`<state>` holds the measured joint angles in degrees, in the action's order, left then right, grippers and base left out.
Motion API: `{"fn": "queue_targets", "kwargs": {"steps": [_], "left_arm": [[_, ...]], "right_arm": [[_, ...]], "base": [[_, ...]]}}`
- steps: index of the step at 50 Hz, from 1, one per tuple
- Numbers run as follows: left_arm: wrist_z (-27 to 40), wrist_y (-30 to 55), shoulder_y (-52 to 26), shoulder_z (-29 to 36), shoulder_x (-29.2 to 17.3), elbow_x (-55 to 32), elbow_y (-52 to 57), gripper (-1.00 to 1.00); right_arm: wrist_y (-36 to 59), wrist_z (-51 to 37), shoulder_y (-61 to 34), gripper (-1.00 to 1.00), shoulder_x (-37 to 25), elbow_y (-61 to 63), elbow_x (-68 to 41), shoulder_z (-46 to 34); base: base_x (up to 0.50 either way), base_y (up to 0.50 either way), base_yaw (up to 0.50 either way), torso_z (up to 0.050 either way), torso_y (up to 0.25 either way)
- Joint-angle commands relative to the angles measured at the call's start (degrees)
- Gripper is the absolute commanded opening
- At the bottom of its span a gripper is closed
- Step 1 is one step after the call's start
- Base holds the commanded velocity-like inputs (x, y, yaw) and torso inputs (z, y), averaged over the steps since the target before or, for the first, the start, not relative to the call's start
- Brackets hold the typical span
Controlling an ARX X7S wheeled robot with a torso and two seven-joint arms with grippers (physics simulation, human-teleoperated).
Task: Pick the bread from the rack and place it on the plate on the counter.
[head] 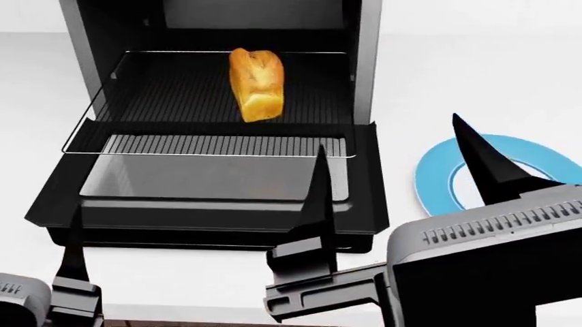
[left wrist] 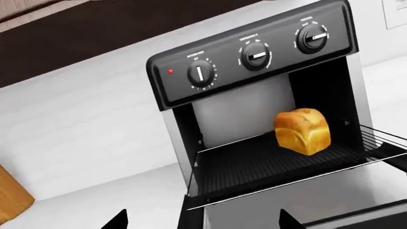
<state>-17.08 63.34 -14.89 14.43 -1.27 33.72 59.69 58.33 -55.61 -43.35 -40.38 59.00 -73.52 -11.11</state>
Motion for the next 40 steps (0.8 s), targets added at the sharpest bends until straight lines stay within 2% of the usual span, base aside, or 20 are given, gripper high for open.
{"fn": "queue_targets", "kwargs": {"steps": [1,12,19,40], "left_arm": [[-1.5,1.4,0.0,0.3,1.2,2.9,0.3,1.0],[-0.5,1.8,0.5,-0.8,1.2,2.2,0.3,1.0],[-0.4,2.5,0.4,-1.0,1.2,2.4,0.3,1.0],[-0.7,2.5,1.3,-0.4,1.2,4.7,0.3,1.0]], "right_arm": [[-0.9,2.1,-6.0,1.0,0.8,-4.9,-2.0,-0.6],[1.4,1.8,-16.0,1.0,2.6,-9.5,-7.4,-2.3],[0.0,4.1,-15.0,1.0,3.5,-11.7,-6.8,-2.3],[-1.5,13.3,-15.2,1.0,9.5,-20.8,2.4,-9.1]], "base": [[0.0,0.0,0.0,0.0,0.0],[0.0,0.0,0.0,0.0,0.0],[0.0,0.0,0.0,0.0,0.0],[0.0,0.0,0.0,0.0,0.0]]}}
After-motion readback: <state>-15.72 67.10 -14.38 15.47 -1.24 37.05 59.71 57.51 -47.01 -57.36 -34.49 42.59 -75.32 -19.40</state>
